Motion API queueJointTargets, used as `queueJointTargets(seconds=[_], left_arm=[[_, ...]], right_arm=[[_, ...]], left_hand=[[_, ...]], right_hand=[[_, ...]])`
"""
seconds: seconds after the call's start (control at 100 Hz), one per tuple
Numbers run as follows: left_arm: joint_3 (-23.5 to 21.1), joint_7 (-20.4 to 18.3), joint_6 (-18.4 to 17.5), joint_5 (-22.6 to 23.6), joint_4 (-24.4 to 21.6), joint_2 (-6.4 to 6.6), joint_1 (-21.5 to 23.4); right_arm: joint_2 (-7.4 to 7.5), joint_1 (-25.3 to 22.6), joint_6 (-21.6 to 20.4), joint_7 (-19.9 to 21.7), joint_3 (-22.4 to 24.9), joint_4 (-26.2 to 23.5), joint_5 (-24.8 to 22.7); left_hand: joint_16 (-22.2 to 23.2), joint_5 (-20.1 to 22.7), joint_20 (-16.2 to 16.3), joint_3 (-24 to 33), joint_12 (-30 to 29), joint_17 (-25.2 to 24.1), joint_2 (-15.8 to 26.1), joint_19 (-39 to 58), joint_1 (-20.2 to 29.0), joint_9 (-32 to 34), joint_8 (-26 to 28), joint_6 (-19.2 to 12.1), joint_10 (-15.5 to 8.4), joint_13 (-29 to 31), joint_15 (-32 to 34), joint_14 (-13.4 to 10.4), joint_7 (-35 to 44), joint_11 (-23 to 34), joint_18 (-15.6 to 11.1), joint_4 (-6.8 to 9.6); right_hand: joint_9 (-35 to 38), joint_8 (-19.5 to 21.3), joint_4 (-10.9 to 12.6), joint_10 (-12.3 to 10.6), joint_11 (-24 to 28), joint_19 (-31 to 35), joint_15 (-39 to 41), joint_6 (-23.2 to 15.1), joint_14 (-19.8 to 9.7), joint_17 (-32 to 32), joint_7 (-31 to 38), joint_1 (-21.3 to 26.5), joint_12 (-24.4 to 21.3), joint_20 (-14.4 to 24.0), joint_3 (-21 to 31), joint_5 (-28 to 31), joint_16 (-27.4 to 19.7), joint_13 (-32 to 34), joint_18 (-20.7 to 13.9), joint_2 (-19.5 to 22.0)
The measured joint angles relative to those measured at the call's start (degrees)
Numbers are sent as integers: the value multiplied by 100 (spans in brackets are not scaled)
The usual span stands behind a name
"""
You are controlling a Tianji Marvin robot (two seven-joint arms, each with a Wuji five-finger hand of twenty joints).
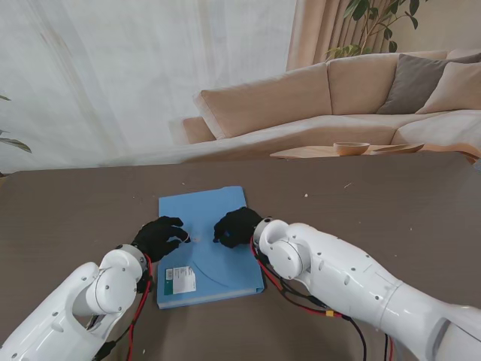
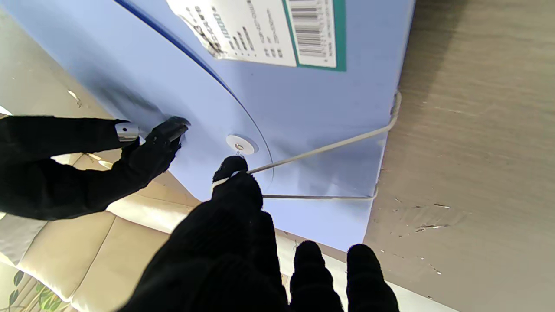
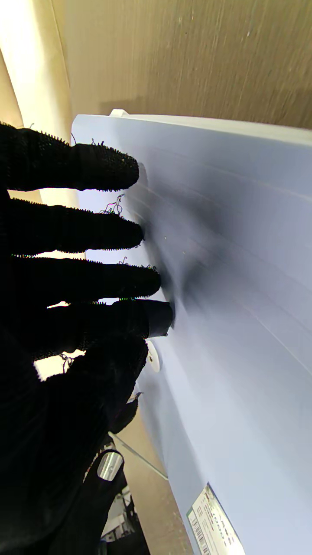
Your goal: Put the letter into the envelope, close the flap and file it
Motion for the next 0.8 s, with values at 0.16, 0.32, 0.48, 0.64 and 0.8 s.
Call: queueJointTargets(seconds=[0.16, 0.32, 0.48, 0.64, 0.8], left_arm=[[253, 10, 173, 39, 121, 3, -200], [429, 7, 216, 107, 206, 2, -328], [627, 5, 213, 547, 295, 6, -454], [707, 2, 212, 603, 348, 13, -521], [703, 4, 212, 682, 351, 11, -522]], right_arm=[[-9, 0, -10, -3, 9, 13, 33], [-20, -2, -18, -16, 14, 27, 60], [-33, -8, -30, -31, 23, 50, 94], [-36, -15, -36, -27, 42, 53, 124], [-24, -139, -3, -60, 231, -32, -47]], left_hand=[[12, 1, 2, -101, -10, 0, 52, 0, 0, 0, -7, -107, -6, 0, 1, 0, 57, 0, 0, 4], [14, -380, 3, -107, -82, 0, 52, 0, 0, 0, -136, -480, -43, 0, 2, 0, 74, 0, 0, 4], [24, -608, 5, -111, -85, 0, 53, 0, 0, 0, -191, -694, -93, 0, 2, 0, 79, 1, 0, 4], [26, -658, 63, -112, -146, 0, 53, 0, 0, 0, -207, -694, -93, 0, 2, 0, 135, -58, 0, 4], [27, -658, 64, -112, -147, 0, 53, 0, 0, 0, -207, -770, -93, 0, 2, 0, 139, -62, 0, 5]], right_hand=[[4, 0, 0, 0, 75, 1, 25, 0, -4, 0, 7, 0, 18, -20, 2, 1, 1, 0, -1, 0], [84, 0, 0, 9, 105, 4, 26, 0, -15, 1, 29, 0, 76, -60, 4, 76, 2, 58, -1, -2], [86, 0, 0, 26, 94, 4, 29, 1, -16, 5, 55, 0, 74, -68, 7, 80, 3, 60, -1, -3], [136, 0, -2, 54, 24, 71, 31, 2, -19, 72, 74, 9, 42, -74, 66, 88, 3, 122, -1, -62], [210, 155, -48, 249, 192, 426, 372, -291, -5, 83, 280, -104, 80, 41, 74, 59, 176, 229, 139, -298]])
